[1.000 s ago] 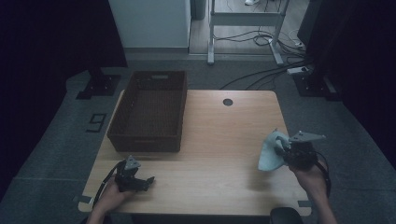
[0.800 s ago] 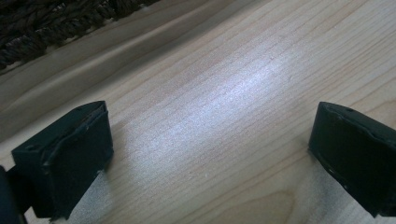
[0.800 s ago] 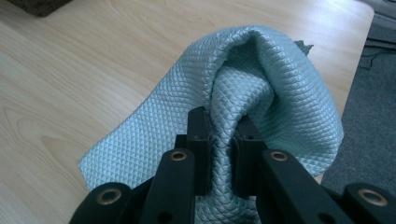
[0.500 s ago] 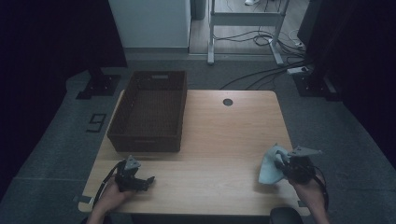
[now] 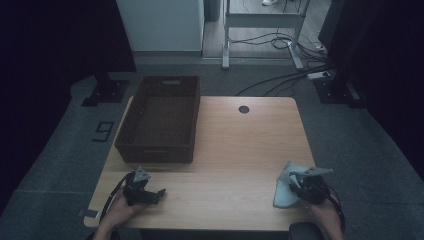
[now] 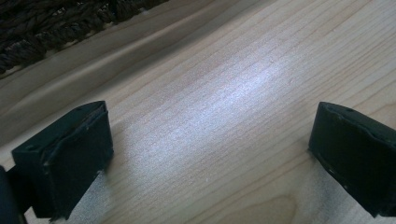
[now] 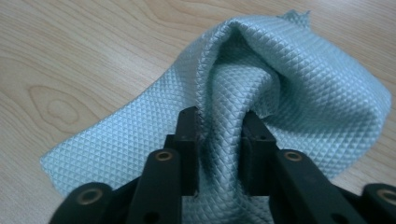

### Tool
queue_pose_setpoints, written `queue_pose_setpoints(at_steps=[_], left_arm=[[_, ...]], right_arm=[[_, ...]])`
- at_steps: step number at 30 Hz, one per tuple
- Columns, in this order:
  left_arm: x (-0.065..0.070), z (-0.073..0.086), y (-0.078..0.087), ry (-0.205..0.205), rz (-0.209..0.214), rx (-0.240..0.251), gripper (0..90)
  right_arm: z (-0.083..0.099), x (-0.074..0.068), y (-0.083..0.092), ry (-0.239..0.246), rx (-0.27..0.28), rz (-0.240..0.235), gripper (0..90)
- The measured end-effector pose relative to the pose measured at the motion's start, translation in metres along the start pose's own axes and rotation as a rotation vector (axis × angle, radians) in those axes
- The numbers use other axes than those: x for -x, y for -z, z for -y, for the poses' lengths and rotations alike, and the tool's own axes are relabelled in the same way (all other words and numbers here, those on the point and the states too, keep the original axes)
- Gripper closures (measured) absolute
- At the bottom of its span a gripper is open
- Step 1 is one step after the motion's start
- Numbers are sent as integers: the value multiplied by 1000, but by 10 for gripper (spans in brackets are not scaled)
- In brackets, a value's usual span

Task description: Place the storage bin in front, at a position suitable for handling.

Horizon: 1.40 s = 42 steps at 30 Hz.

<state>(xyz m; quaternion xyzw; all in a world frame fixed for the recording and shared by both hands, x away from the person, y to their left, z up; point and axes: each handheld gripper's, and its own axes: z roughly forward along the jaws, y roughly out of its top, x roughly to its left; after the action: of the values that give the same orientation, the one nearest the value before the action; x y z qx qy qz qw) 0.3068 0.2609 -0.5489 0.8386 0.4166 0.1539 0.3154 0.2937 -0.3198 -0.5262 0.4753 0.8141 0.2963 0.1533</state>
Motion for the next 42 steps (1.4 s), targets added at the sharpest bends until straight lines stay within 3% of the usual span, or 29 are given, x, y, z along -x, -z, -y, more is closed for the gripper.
queue_pose_setpoints(at_steps=[6,10,12,17,20,29,32,42], left_arm=[[1,-3,1,1,1,-27,0],[1,-5,2,-2,7,-57,0],[1,-6,3,4,17,-72,0],[-6,-10,10,71,87,-93,24],[-10,-11,13,81,91,-107,53],[-16,-20,33,32,25,-51,79],[-21,-22,40,47,-2,-38,135],[-51,-23,60,112,-82,-3,141]], right_arm=[[1,0,11,-18,41,10,443],[-6,-5,21,5,70,16,318],[-12,-7,25,14,80,7,294],[-30,-16,30,22,117,-27,233],[-43,-24,27,22,145,-60,199],[-68,-47,15,65,163,-98,134],[-68,-52,11,66,175,-118,131],[-50,-49,-1,43,160,-135,130]])
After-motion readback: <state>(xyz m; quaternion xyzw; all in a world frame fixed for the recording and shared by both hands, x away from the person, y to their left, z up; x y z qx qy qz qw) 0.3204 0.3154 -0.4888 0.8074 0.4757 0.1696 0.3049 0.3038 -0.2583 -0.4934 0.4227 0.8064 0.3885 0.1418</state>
